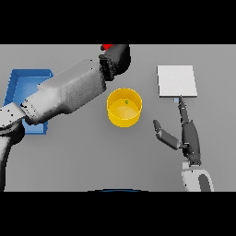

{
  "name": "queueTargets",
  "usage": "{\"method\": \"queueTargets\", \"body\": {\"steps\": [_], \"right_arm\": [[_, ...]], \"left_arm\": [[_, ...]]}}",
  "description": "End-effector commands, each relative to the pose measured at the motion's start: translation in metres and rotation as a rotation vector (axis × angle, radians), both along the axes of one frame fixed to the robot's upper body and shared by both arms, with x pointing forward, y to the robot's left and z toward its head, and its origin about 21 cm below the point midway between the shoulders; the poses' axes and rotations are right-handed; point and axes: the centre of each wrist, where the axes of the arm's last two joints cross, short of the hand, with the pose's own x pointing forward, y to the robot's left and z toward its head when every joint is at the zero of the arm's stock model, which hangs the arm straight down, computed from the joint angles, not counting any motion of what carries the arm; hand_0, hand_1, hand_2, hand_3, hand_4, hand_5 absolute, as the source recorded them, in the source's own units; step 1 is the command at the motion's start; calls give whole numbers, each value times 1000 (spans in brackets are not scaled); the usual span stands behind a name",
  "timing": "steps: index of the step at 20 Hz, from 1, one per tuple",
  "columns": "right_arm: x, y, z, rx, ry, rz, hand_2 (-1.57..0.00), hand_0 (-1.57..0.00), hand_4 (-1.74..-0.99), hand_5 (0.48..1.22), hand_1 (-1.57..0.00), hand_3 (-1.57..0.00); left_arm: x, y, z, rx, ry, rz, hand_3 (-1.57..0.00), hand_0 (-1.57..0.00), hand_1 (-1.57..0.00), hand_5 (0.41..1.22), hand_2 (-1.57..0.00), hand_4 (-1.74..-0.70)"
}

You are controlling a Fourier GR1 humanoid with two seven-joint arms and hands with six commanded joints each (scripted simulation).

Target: Pick up the red beaker and tilt it to pour out 1 green nut into yellow bowl. Pick up the yellow bowl and place it on the metallic measuring scale.

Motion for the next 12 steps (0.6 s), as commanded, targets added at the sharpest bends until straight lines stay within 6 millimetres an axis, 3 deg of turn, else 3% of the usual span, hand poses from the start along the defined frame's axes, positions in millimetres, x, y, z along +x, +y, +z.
{"method": "queueTargets", "body": {"steps": [1, 2, 4, 8, 10, 12], "right_arm": [[-1, -1, 1, -7, -12, 1, 1, 1, -1203, 592, 1, 1], [0, -2, 2, -5, -16, -7, 1, 1, -1201, 592, 1, 1], [1, 2, -1, 8, -7, 2, 1, 1, -1186, 596, 1, 1], [4, -4, -1, 57, 1, 25, 1, 1, -1183, 595, 1, 1], [6, -2, -1, 60, -7, 29, 1, 1, -1200, 596, 1, 1], [5, -3, 1, 65, -12, 32, 1, 1, -1209, 593, 1, 1]], "left_arm": [[5, 3, 13, -23, -16, -3, -1494, -1571, -1571, 1221, -1571, -1727], [11, 4, 28, -50, -40, 13, -1509, -1571, -1571, 1221, -1399, -1676], [20, 10, 63, -127, -79, 39, -1041, -1571, -1571, 1221, -1461, -1699], [38, 36, 123, -334, -147, 184, -1354, -1571, -1571, 1221, -1526, -1715], [49, 67, 142, -536, -129, 312, -1380, -1571, -1571, 1221, -1542, -1723], [60, 105, 145, -757, -120, 474, -1365, -1571, -1571, 1221, -1553, -1729]]}}
